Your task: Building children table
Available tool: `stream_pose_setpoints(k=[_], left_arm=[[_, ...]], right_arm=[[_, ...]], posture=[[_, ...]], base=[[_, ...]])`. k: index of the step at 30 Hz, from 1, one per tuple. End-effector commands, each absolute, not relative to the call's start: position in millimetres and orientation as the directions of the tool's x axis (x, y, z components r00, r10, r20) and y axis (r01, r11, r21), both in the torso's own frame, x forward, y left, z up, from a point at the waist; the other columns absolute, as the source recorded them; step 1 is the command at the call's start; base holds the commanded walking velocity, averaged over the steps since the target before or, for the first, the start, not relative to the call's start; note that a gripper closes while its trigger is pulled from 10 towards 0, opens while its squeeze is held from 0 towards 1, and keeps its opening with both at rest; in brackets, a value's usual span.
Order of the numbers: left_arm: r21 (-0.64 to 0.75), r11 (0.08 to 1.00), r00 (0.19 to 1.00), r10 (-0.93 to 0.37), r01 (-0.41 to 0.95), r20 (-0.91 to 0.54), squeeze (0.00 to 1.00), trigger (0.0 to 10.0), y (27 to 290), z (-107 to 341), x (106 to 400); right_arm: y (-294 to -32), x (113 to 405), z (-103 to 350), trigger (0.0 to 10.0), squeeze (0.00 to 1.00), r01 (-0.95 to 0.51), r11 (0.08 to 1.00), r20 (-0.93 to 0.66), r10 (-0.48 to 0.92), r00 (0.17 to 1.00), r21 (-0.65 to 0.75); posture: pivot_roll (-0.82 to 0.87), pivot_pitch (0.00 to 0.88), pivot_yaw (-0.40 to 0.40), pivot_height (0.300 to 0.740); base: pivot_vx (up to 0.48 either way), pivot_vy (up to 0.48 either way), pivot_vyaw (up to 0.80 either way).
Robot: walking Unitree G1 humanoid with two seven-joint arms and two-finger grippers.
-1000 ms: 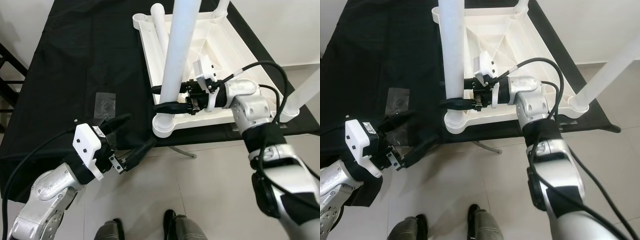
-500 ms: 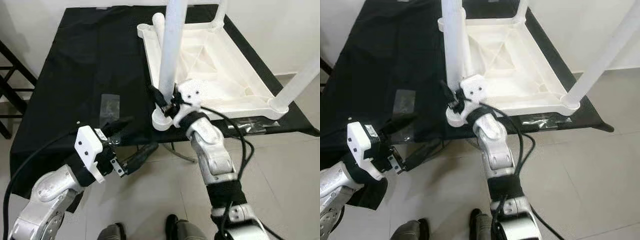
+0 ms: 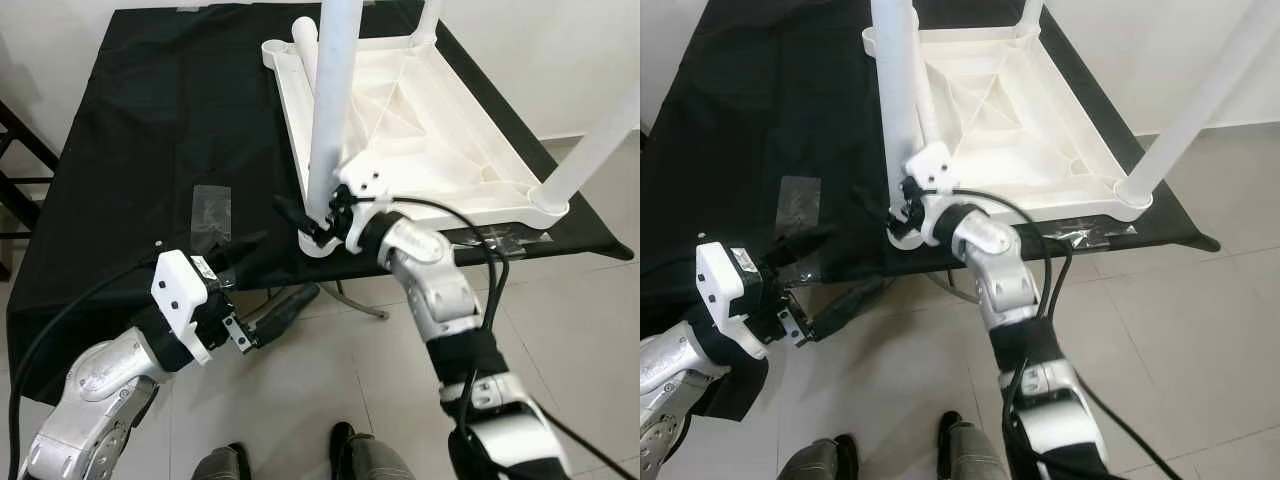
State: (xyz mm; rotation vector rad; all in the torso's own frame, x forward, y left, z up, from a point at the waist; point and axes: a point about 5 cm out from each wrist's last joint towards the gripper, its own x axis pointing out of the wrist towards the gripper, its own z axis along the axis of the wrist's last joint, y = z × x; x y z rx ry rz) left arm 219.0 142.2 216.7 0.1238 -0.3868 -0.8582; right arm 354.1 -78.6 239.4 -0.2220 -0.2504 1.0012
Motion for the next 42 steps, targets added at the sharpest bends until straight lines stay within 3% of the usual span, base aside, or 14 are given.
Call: stream_pose_setpoints(k=[1, 4, 13, 14, 23, 25, 27, 28, 29, 31, 32, 35, 37, 42], left_arm=[[0.263, 0.649, 0.587, -0.76, 0.714, 0.28, 0.0, 10.0, 141, 215, 217], [0.264, 0.654, 0.591, -0.755, 0.709, 0.282, 0.0, 10.0, 141, 215, 217], [0.267, 0.659, 0.596, -0.752, 0.703, 0.282, 0.0, 10.0, 142, 215, 217], [0.268, 0.66, 0.598, -0.75, 0.702, 0.282, 0.0, 10.0, 142, 216, 217], [0.271, 0.663, 0.601, -0.748, 0.698, 0.282, 0.0, 10.0, 143, 216, 217], [0.271, 0.662, 0.6, -0.748, 0.699, 0.282, 0.0, 10.0, 143, 216, 217], [0.27, 0.662, 0.601, -0.749, 0.699, 0.28, 0.0, 10.0, 144, 216, 216], [0.27, 0.662, 0.601, -0.749, 0.699, 0.28, 0.0, 10.0, 144, 216, 216], [0.27, 0.662, 0.601, -0.749, 0.7, 0.279, 0.0, 10.0, 145, 216, 216], [0.27, 0.662, 0.601, -0.749, 0.7, 0.279, 0.0, 10.0, 145, 216, 216], [0.268, 0.659, 0.6, -0.752, 0.703, 0.275, 0.0, 10.0, 145, 216, 216], [0.268, 0.659, 0.6, -0.752, 0.703, 0.275, 0.0, 10.0, 145, 216, 216], [0.267, 0.655, 0.597, -0.755, 0.707, 0.27, 0.0, 10.0, 145, 215, 217], [0.267, 0.651, 0.593, -0.758, 0.711, 0.27, 0.0, 10.0, 144, 214, 218]], right_arm=[[-73, 349, 237, 10.0, 0.0, -0.868, 0.371, 0.067, 0.927, 0.37, -0.331], [-79, 354, 247, 10.0, 0.0, -0.903, 0.211, -0.023, 0.971, 0.237, -0.374], [-80, 360, 253, 10.0, 0.0, -0.93, 0.088, -0.102, 0.986, 0.132, -0.356], [-80, 360, 253, 0.0, 0.0, -0.936, 0.06, -0.109, 0.989, 0.104, -0.346], [-85, 362, 249, 0.0, 0.0, -0.944, 0.021, -0.119, 0.991, 0.063, -0.33], [-89, 363, 243, 0.0, 0.0, -0.935, 0.065, -0.124, 0.986, 0.115, -0.347], [-99, 366, 222, 0.0, 0.0, -0.885, 0.32, -0.076, 0.928, 0.364, -0.337], [-99, 366, 222, 0.0, 0.0, -0.885, 0.32, -0.076, 0.928, 0.364, -0.337], [-102, 366, 215, 0.0, 0.0, -0.857, 0.4, -0.06, 0.895, 0.441, -0.325], [-102, 366, 215, 0.0, 0.0, -0.857, 0.4, -0.06, 0.895, 0.441, -0.325], [-112, 366, 186, 0.0, 0.0, -0.574, 0.781, -0.009, 0.59, 0.807, -0.246], [-112, 366, 186, 0.0, 0.0, -0.574, 0.781, -0.009, 0.59, 0.807, -0.246], [-119, 351, 164, 0.0, 0.0, -0.353, 0.914, -0.017, 0.357, 0.934, -0.2], [-113, 356, 170, 0.0, 0.0, -0.359, 0.911, 0.001, 0.367, 0.93, -0.204]], posture=[[0.04, 0.257, -0.085, 0.74], [0.04, 0.263, -0.093, 0.74], [0.06, 0.265, -0.099, 0.74], [0.06, 0.267, -0.1, 0.74], [0.05, 0.269, -0.097, 0.74], [0.05, 0.27, -0.098, 0.74], [0.04, 0.276, -0.095, 0.74], [0.04, 0.276, -0.095, 0.74], [0.04, 0.276, -0.095, 0.74], [0.04, 0.276, -0.095, 0.74], [0.03, 0.289, -0.096, 0.74], [0.03, 0.289, -0.096, 0.74], [0.02, 0.283, -0.081, 0.74], [0.03, 0.276, -0.089, 0.74]], base=[[0.0, 0.0, 0.0], [0.0, 0.0, 0.0], [0.0, 0.0, 0.0], [0.0, 0.0, 0.0], [0.0, 0.0, 0.0], [0.0, 0.0, 0.0], [0.0, 0.0, 0.0], [0.0, 0.0, 0.0], [0.0, 0.0, 0.0], [0.0, 0.0, 0.0], [0.0, 0.0, 0.0], [0.0, 0.0, 0.0], [0.0, 0.0, 0.0], [0.0, 0.0, 0.0]])
